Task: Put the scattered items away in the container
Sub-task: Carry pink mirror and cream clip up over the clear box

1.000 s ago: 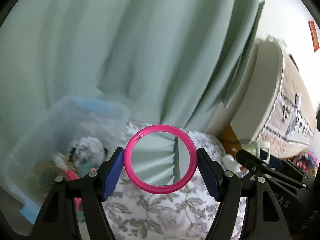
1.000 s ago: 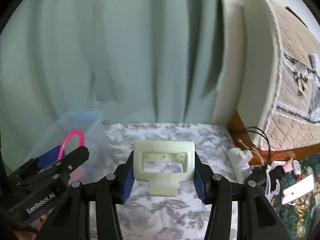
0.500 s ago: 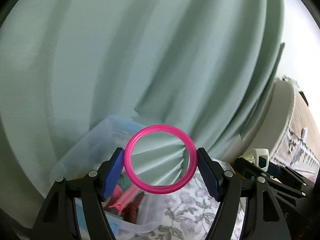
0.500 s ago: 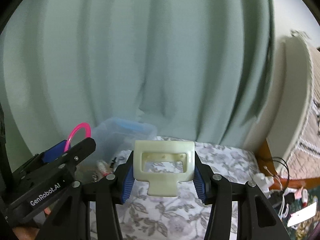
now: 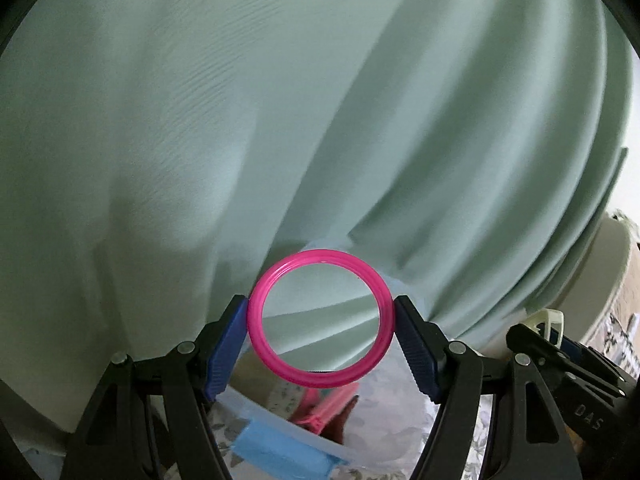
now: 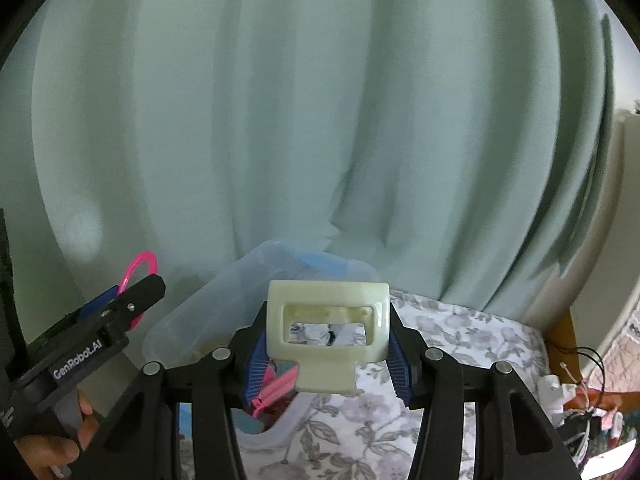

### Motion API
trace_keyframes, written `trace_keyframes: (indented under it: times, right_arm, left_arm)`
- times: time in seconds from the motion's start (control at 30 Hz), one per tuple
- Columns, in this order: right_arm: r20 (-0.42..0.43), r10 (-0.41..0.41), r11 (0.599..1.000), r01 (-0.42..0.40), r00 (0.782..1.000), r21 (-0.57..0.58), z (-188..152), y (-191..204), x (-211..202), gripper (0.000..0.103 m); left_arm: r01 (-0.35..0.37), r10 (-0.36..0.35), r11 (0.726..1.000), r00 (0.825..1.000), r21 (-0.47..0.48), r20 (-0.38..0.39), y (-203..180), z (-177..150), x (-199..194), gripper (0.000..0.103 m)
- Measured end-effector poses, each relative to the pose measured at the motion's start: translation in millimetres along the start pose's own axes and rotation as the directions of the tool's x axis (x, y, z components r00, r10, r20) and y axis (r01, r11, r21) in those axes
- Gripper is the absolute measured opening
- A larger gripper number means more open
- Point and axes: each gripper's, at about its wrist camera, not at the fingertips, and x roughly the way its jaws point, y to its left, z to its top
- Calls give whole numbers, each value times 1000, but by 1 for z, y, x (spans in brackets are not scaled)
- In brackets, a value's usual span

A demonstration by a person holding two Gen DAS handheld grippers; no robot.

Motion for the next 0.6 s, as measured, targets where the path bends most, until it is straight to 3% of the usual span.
trace_keyframes:
  times: [0.6]
  right_arm:
    - [-143, 85, 994, -94, 986, -57, -14, 24, 71, 54]
  left_arm:
    - [-30, 27, 999, 992, -18, -121, 6, -20, 63, 74]
